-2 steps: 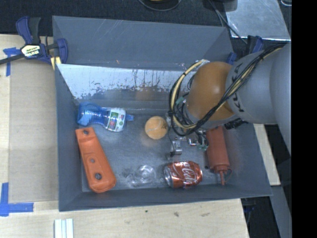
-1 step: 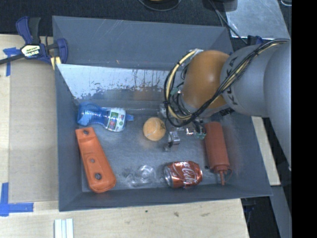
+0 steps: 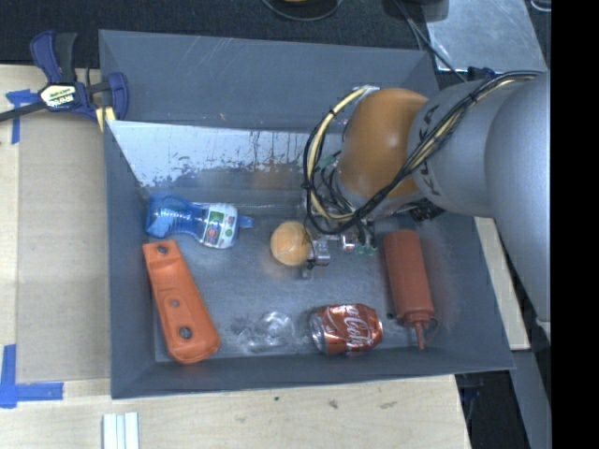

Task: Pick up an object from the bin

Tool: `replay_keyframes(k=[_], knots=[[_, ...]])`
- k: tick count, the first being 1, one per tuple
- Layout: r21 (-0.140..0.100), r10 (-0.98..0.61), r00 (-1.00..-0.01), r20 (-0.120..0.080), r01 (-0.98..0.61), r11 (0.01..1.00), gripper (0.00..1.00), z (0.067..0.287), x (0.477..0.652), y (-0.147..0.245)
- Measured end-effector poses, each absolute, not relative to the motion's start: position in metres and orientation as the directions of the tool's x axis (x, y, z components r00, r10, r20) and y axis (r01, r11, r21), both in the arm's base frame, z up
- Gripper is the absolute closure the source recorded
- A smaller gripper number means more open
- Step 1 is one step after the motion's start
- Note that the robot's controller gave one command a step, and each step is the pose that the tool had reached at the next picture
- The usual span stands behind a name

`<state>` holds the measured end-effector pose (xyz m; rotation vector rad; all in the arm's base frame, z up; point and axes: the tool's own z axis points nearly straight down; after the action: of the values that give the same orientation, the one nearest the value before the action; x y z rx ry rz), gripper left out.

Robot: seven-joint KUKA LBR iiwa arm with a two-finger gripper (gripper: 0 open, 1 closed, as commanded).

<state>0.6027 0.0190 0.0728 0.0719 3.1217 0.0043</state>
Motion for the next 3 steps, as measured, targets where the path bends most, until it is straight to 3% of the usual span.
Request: replay_keyframes(k=[1, 2, 3], knots=[[-0.006, -0.192, -0.981, -0.022, -0.192, 0.981, 0.0, 0.071, 0.623, 0.037], [0.003, 0.027, -0.999, -0.021, 0.027, 1.0, 1.0, 0.071, 0.603, 0.048], [0.002, 0.027, -0.999, -0.021, 0.027, 1.0, 1.0, 0.071, 0.603, 0.048]])
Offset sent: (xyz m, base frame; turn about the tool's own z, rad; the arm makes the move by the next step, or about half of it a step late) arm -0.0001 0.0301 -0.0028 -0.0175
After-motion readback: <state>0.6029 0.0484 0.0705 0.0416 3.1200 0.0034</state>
